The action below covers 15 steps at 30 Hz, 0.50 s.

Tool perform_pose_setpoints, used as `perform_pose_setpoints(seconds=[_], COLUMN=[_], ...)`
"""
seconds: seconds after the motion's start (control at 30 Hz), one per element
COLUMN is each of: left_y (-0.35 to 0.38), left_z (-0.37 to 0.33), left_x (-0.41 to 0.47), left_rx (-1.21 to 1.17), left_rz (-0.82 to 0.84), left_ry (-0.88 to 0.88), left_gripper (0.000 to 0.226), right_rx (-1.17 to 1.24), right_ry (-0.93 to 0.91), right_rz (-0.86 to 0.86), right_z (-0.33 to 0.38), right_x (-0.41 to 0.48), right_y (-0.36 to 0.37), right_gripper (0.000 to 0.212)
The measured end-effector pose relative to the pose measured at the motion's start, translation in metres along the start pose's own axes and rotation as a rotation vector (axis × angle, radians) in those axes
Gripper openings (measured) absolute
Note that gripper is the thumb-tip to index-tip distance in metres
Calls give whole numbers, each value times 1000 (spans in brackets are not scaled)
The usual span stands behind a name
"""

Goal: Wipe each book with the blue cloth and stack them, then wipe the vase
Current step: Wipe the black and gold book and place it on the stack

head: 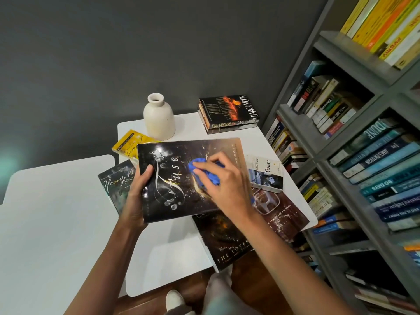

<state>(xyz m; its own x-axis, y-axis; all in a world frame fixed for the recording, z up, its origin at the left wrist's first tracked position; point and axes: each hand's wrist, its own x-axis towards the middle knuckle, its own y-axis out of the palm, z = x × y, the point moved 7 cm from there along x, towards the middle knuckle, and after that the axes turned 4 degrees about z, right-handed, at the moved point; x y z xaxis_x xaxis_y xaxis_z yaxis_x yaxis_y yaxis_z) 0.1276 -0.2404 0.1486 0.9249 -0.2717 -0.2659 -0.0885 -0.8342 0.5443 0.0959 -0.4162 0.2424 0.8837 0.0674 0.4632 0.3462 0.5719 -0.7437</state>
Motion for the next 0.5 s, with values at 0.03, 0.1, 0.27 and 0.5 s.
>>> perform_pose_setpoints(seconds=[0.03, 0.1, 0.27, 0.5], left_y=[-3, -7, 10, 3], left_z=[1, 3, 9, 10], left_x=[0, -2, -3, -7], left_rx=[7, -2, -26, -4], left_rz=[-5, -2, 20, 18], left_ry=[2, -4, -56, -69], left_gripper=[82, 63, 59, 61], right_rx=[-13, -25, -44, 6], right_ry=[26, 127, 130, -72], right_rz=[0, -37, -58, 83], right_z=[-11, -36, -15, -2], right_x=[-2, 2, 27, -8], right_y=[-4, -13, -8, -7], right_gripper=[28, 27, 20, 21])
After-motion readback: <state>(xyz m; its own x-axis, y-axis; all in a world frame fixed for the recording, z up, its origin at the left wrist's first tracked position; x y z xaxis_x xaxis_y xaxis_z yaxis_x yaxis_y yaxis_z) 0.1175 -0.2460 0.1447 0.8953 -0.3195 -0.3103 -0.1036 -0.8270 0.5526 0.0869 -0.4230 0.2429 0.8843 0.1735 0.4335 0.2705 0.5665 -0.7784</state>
